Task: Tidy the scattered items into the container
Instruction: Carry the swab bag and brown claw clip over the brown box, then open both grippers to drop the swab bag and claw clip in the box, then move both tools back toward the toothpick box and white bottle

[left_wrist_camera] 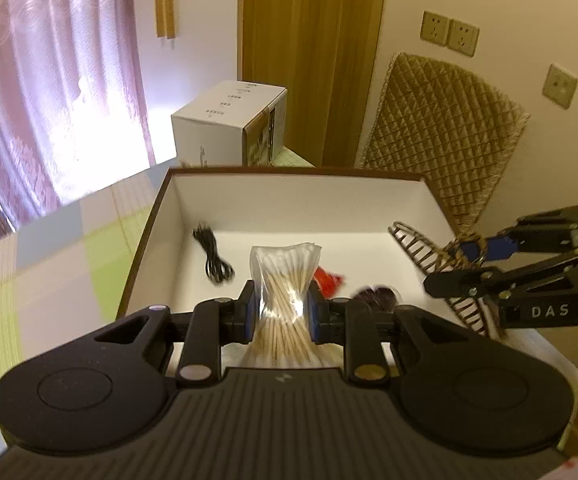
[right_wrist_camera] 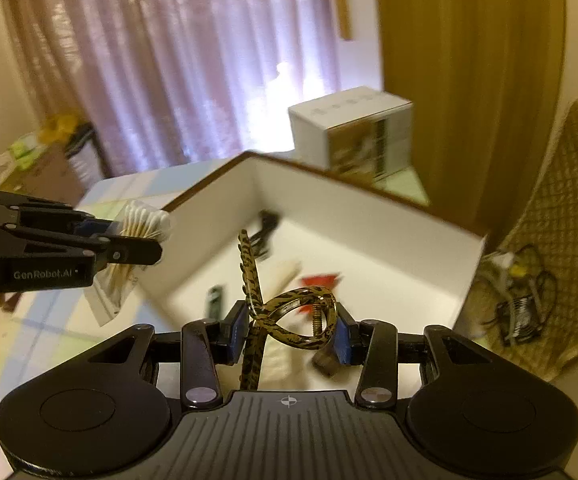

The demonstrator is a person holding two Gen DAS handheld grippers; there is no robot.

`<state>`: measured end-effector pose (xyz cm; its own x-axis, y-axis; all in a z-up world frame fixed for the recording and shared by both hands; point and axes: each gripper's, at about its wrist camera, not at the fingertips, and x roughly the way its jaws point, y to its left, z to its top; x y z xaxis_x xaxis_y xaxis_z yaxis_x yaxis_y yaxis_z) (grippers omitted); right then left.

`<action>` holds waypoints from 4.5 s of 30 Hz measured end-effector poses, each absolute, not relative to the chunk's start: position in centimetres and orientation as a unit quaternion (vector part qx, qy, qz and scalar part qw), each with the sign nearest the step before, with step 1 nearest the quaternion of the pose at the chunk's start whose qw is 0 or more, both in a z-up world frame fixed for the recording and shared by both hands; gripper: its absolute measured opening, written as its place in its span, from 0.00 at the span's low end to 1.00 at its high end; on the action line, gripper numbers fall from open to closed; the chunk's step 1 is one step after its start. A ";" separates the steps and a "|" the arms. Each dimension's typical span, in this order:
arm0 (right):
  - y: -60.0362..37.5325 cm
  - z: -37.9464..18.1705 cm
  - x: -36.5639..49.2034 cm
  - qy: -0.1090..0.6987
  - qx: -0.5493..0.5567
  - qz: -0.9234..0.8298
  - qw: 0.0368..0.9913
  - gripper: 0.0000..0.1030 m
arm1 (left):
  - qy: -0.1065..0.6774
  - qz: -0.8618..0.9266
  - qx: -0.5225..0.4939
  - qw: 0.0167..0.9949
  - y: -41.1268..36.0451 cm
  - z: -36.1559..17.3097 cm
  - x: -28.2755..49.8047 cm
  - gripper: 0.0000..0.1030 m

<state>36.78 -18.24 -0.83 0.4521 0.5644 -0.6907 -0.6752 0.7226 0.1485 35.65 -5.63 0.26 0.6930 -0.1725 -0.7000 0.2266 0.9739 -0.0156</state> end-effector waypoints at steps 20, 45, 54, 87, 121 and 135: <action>-17.0 -6.8 47.7 0.446 -0.112 0.315 0.830 0.39 | 0.495 -0.061 0.042 0.866 -5.0 -8.5 49.0 0.20; -15.0 -8.4 49.4 0.440 -0.179 0.301 0.827 0.39 | 0.504 -0.049 0.068 0.859 -4.4 -9.7 48.8 0.41; -15.7 -6.9 48.7 0.411 -0.172 0.312 0.839 0.75 | 0.492 -0.048 0.073 0.866 -4.2 -8.9 47.9 0.52; -17.7 -1.5 37.9 0.406 -0.121 0.314 0.849 0.98 | 0.421 -0.031 0.087 0.902 -3.8 -1.1 36.3 0.93; -18.5 -2.0 24.6 0.386 -0.113 0.350 0.846 0.98 | 0.400 -0.007 0.037 0.916 -1.0 0.3 21.0 0.93; -17.7 -6.9 22.1 0.427 -0.116 0.361 0.821 0.98 | 0.430 0.023 0.040 0.902 0.2 -4.0 18.0 0.93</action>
